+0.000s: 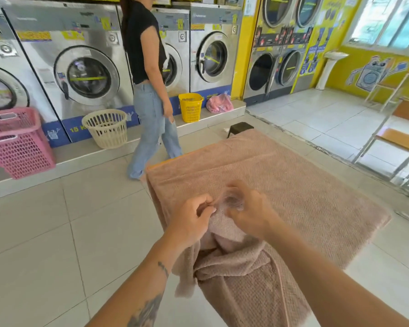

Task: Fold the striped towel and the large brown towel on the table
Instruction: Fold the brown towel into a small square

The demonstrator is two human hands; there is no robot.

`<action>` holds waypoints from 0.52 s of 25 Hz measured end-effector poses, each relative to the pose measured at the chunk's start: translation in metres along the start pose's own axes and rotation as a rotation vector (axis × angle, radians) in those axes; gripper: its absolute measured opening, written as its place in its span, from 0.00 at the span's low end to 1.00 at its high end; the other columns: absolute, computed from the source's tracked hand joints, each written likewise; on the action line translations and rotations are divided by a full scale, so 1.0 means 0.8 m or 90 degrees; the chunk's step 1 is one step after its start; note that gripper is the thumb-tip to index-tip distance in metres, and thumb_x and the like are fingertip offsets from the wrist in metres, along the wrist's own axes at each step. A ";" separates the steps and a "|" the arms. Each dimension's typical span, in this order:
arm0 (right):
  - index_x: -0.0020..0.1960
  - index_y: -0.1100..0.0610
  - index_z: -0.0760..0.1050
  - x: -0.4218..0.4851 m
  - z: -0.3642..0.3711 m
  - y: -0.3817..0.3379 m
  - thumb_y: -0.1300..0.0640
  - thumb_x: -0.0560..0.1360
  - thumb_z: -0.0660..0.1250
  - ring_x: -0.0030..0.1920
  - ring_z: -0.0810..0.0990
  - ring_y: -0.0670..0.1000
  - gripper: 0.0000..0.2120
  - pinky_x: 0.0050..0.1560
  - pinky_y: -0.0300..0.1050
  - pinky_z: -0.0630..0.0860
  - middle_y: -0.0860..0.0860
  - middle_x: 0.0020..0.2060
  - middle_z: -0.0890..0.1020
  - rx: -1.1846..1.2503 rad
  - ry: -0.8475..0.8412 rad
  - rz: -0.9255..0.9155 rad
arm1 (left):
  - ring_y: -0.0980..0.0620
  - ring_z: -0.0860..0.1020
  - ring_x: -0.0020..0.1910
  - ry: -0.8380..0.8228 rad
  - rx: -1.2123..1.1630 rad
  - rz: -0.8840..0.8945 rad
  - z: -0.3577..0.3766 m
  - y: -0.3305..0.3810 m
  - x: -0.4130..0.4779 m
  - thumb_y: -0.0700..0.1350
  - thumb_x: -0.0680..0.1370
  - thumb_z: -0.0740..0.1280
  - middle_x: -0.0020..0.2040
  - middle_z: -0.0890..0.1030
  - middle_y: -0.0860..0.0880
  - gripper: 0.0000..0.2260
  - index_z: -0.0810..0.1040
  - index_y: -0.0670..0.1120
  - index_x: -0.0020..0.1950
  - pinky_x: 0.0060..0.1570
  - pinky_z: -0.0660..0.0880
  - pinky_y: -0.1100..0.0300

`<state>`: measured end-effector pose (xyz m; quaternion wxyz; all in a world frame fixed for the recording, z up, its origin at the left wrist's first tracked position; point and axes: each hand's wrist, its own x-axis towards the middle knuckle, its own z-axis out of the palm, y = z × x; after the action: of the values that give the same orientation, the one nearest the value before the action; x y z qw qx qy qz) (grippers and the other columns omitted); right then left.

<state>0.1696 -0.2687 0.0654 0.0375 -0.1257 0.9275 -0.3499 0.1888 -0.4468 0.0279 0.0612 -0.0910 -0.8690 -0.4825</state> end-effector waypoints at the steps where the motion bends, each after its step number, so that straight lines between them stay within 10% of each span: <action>1: 0.59 0.42 0.74 0.004 0.004 -0.001 0.55 0.71 0.69 0.51 0.78 0.46 0.18 0.54 0.46 0.78 0.41 0.51 0.80 0.011 -0.002 -0.006 | 0.55 0.68 0.30 0.000 -0.002 0.014 -0.003 -0.006 0.006 0.42 0.79 0.67 0.30 0.69 0.54 0.11 0.72 0.47 0.37 0.33 0.62 0.65; 4: 0.40 0.47 0.78 0.011 0.004 -0.006 0.56 0.73 0.65 0.39 0.80 0.47 0.06 0.44 0.55 0.80 0.43 0.36 0.81 -0.041 0.042 -0.004 | 0.56 0.72 0.33 -0.013 -0.018 0.011 -0.011 -0.025 0.015 0.44 0.77 0.69 0.31 0.73 0.53 0.08 0.75 0.49 0.39 0.36 0.66 0.64; 13: 0.50 0.43 0.78 0.011 -0.063 0.013 0.61 0.77 0.58 0.36 0.80 0.52 0.15 0.39 0.50 0.78 0.48 0.35 0.81 -0.045 0.297 0.148 | 0.57 0.80 0.47 -0.079 -0.053 -0.167 -0.019 -0.112 -0.029 0.49 0.77 0.70 0.46 0.82 0.58 0.05 0.78 0.58 0.51 0.47 0.78 0.59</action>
<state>0.1509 -0.2312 0.0963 -0.1415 0.0645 0.9311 -0.3300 0.1921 -0.5086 -0.0425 -0.0602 -0.0092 -0.8548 -0.5154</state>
